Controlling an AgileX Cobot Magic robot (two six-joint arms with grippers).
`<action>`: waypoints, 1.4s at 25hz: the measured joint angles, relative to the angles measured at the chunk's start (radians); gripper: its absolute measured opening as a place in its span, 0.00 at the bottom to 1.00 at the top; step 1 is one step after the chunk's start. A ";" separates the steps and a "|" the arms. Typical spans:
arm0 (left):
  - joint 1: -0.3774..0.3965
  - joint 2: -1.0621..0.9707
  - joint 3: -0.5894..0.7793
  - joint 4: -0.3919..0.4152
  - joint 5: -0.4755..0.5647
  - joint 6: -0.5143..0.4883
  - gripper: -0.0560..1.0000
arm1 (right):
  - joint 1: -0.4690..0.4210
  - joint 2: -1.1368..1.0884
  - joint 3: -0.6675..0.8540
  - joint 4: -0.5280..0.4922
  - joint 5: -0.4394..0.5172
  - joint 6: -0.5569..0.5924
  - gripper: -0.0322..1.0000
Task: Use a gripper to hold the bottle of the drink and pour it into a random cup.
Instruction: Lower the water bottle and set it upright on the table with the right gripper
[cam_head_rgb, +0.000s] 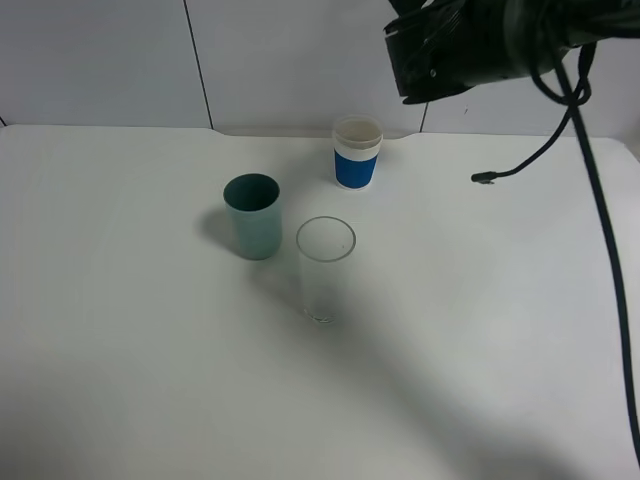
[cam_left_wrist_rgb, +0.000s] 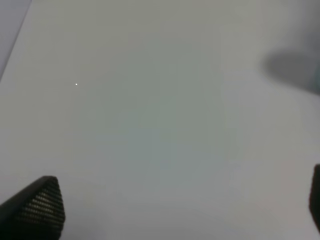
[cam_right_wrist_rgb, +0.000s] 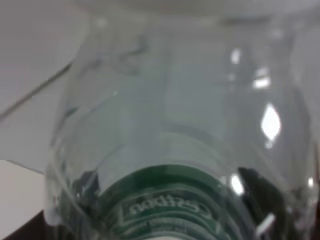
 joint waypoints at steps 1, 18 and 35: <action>0.000 0.000 0.000 0.000 0.000 0.000 0.99 | 0.000 -0.020 0.000 0.017 -0.015 0.011 0.57; 0.000 0.000 0.000 0.000 0.000 0.000 0.99 | -0.072 -0.252 0.006 0.414 -0.259 -0.089 0.57; 0.000 0.000 0.000 0.000 0.000 0.000 0.99 | -0.300 -0.382 0.517 0.876 -1.081 -0.670 0.57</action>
